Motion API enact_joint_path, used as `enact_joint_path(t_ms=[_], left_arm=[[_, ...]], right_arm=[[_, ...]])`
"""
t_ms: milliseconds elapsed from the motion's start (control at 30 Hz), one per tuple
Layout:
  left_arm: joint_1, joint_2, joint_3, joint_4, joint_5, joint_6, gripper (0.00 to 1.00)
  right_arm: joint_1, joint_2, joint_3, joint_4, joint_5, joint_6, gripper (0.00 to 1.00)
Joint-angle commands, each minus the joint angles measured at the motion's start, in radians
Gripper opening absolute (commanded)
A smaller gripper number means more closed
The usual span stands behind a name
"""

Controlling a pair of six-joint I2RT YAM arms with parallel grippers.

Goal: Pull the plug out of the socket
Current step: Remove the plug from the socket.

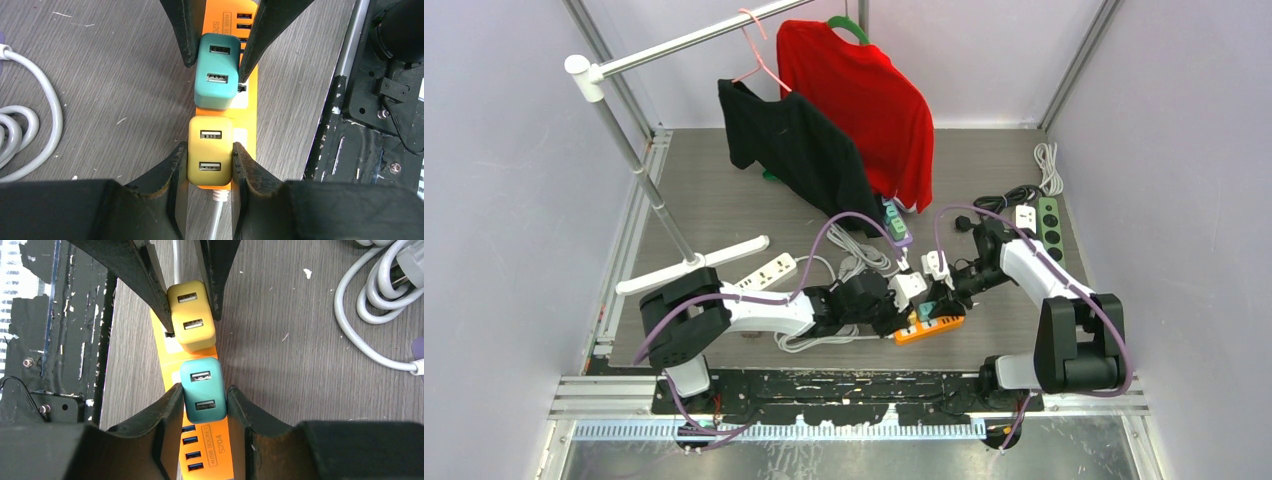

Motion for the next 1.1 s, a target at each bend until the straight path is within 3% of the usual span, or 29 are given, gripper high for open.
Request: enact_joint_path(t_ms=[0,167,467,733,1067], left_arm=[[0.0,0.014,0.006,0.058,0.037,-0.021,0.0],[0.0,0.015,-0.017,0.057,0.04,-0.028,0.0],[0.0,-0.015,-0.055,0.021,0.016,-0.012,0.0],[0.0,-0.015,-0.046,0.003,0.011,-0.005,0.0],[-0.01,-0.011,-0.044,-0.013,0.003,-0.012,0.0]], right_arm=[[0.025,-0.032,-0.018,-0.042,-0.037,-0.017,0.15],[0.024,-0.031,-0.006,0.014,-0.009,0.072,0.02],[0.009,-0.056,0.0,-0.013,0.064,0.059,0.01],[0.017,-0.059,-0.012,-0.131,-0.05,-0.105,0.01],[0.024,-0.017,0.046,0.003,-0.057,0.104,0.01]])
